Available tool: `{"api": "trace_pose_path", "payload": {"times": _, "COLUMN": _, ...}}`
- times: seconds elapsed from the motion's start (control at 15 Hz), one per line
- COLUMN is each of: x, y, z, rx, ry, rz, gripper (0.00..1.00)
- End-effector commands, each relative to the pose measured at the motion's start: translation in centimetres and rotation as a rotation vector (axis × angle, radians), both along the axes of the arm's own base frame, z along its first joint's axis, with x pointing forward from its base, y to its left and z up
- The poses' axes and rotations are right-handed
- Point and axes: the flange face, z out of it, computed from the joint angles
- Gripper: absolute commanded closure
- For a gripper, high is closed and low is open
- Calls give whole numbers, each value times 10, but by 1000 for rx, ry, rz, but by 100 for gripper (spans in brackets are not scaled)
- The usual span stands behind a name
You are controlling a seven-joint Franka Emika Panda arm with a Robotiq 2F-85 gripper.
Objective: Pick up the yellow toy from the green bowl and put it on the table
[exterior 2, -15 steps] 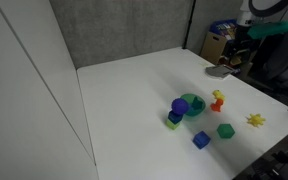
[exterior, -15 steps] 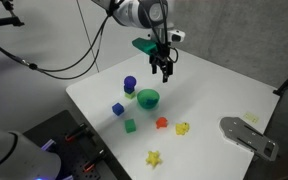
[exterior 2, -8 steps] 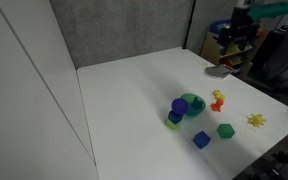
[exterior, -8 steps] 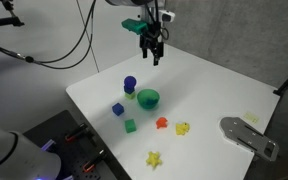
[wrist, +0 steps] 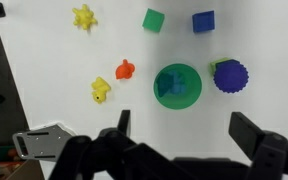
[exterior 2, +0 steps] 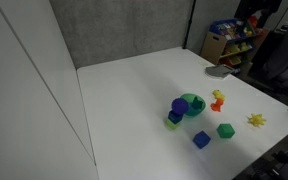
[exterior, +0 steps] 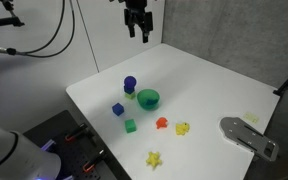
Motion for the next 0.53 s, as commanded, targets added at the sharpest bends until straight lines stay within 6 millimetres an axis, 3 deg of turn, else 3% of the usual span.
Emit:
{"api": "trace_pose_path", "payload": {"times": 0.0, "x": -39, "y": -7, "z": 26, "rx": 23, "ry": 2, "rz": 39, "gripper": 0}}
{"api": "trace_pose_path", "payload": {"times": 0.47, "x": -100, "y": -16, "z": 46, "rx": 64, "ry": 41, "rz": 104, "gripper": 0}}
